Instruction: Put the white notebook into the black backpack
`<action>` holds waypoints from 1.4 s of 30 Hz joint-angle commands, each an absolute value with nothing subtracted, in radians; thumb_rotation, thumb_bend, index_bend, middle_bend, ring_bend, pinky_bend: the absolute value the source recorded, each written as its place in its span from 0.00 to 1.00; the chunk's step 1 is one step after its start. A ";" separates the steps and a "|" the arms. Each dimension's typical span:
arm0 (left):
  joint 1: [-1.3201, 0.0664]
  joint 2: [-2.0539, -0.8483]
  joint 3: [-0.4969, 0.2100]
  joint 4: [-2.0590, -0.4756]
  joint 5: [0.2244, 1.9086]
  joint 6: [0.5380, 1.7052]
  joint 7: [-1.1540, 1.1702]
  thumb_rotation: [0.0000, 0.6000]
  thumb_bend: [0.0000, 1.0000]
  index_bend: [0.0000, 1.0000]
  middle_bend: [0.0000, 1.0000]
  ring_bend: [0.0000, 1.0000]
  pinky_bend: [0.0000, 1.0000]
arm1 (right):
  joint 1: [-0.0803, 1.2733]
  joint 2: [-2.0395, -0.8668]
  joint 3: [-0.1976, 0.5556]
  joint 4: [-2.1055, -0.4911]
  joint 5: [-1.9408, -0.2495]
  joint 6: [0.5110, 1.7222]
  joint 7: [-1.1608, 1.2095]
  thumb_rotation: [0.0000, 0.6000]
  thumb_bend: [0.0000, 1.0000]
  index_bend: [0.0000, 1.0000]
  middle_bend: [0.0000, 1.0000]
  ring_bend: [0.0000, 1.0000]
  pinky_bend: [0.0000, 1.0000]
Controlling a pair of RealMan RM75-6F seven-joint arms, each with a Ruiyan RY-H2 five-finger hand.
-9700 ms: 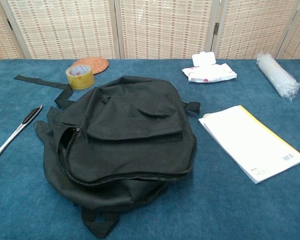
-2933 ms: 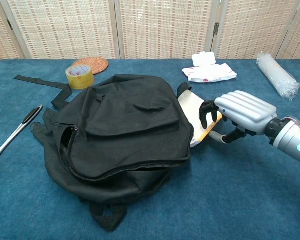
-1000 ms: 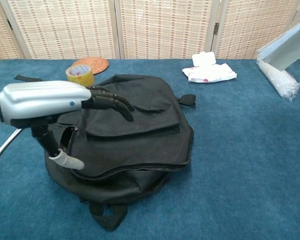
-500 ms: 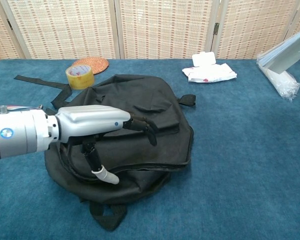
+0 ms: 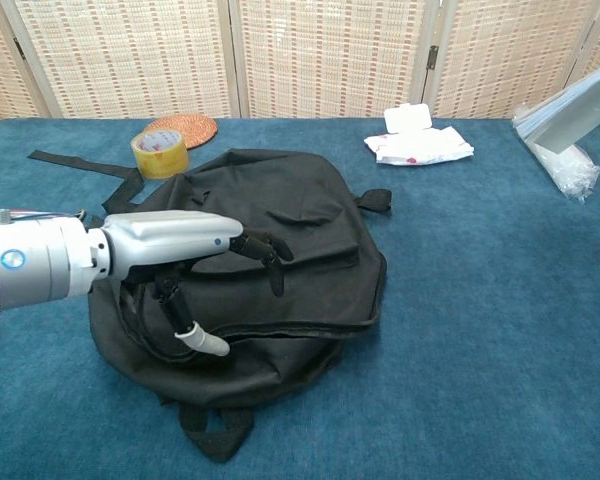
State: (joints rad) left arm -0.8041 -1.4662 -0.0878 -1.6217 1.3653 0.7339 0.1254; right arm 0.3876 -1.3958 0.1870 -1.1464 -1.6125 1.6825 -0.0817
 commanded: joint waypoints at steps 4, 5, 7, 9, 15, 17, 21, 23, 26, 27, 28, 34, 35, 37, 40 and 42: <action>-0.797 -1.428 -0.065 -1.653 1.366 0.745 0.132 1.00 0.26 0.35 0.14 0.14 0.06 | 0.387 -1.399 0.186 -1.145 -1.616 1.682 -0.080 1.00 0.48 0.84 0.54 0.57 0.59; -0.796 -1.427 -0.062 -1.654 1.364 0.747 0.133 1.00 0.27 0.35 0.14 0.14 0.06 | 0.386 -1.400 0.186 -1.145 -1.617 1.682 -0.080 1.00 0.48 0.84 0.54 0.57 0.59; -0.795 -1.432 -0.060 -1.649 1.358 0.751 0.134 1.00 0.28 0.35 0.14 0.14 0.06 | 0.386 -1.401 0.186 -1.146 -1.618 1.682 -0.080 1.00 0.49 0.84 0.54 0.57 0.59; -0.792 -1.445 -0.061 -1.637 1.353 0.763 0.132 1.00 0.30 0.36 0.15 0.14 0.06 | 0.385 -1.402 0.185 -1.147 -1.618 1.681 -0.081 1.00 0.49 0.84 0.54 0.57 0.59; -0.789 -1.471 -0.059 -1.612 1.345 0.776 0.117 1.00 0.37 0.42 0.17 0.16 0.07 | 0.382 -1.398 0.187 -1.154 -1.622 1.685 -0.084 1.00 0.49 0.84 0.54 0.57 0.59; -0.790 -1.480 -0.058 -1.603 1.340 0.773 0.112 1.00 0.38 0.42 0.18 0.17 0.08 | 0.380 -1.398 0.187 -1.157 -1.622 1.687 -0.085 1.00 0.49 0.84 0.54 0.57 0.59; -0.790 -1.487 -0.053 -1.599 1.340 0.776 0.109 1.00 0.38 0.43 0.18 0.17 0.08 | 0.377 -1.397 0.185 -1.159 -1.623 1.686 -0.087 1.00 0.49 0.84 0.54 0.57 0.59; -0.789 -1.491 -0.051 -1.599 1.343 0.782 0.109 1.00 0.38 0.43 0.18 0.17 0.08 | 0.375 -1.398 0.185 -1.159 -1.624 1.688 -0.086 1.00 0.49 0.84 0.54 0.57 0.59; -0.789 -1.500 -0.050 -1.592 1.341 0.785 0.110 1.00 0.38 0.45 0.18 0.17 0.08 | 0.374 -1.400 0.186 -1.158 -1.624 1.689 -0.084 1.00 0.49 0.84 0.54 0.57 0.59; -0.789 -1.503 -0.050 -1.590 1.340 0.786 0.110 1.00 0.38 0.46 0.19 0.17 0.08 | 0.374 -1.401 0.186 -1.158 -1.623 1.689 -0.084 1.00 0.49 0.84 0.54 0.57 0.59; -0.788 -1.507 -0.050 -1.587 1.339 0.789 0.110 1.00 0.39 0.48 0.19 0.18 0.08 | 0.373 -1.401 0.186 -1.158 -1.623 1.689 -0.083 1.00 0.49 0.84 0.54 0.57 0.59; -0.780 -1.525 -0.053 -1.576 1.336 0.807 0.089 1.00 0.41 0.57 0.23 0.20 0.10 | 0.371 -1.405 0.189 -1.150 -1.621 1.690 -0.076 1.00 0.49 0.84 0.54 0.57 0.59; -0.778 -1.529 -0.054 -1.573 1.338 0.812 0.082 1.00 0.42 0.59 0.24 0.20 0.10 | 0.371 -1.406 0.189 -1.149 -1.621 1.691 -0.074 1.00 0.49 0.84 0.54 0.57 0.59; -0.774 -1.533 -0.055 -1.571 1.341 0.821 0.073 1.00 0.44 0.61 0.25 0.22 0.11 | 0.371 -1.407 0.190 -1.145 -1.620 1.691 -0.071 1.00 0.49 0.84 0.54 0.57 0.59; -0.768 -1.537 -0.058 -1.570 1.344 0.835 0.057 1.00 0.46 0.64 0.27 0.23 0.12 | 0.369 -1.409 0.193 -1.142 -1.620 1.697 -0.061 1.00 0.48 0.84 0.54 0.57 0.59; -0.763 -1.539 -0.063 -1.572 1.344 0.847 0.050 1.00 0.47 0.65 0.28 0.24 0.12 | 0.366 -1.410 0.194 -1.141 -1.622 1.704 -0.056 1.00 0.49 0.85 0.54 0.57 0.59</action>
State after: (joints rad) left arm -0.7657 -1.5374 -0.0603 -1.5709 1.3438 0.8426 0.0534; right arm 0.3680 -1.4094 0.1929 -1.1415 -1.6211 1.7011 -0.0585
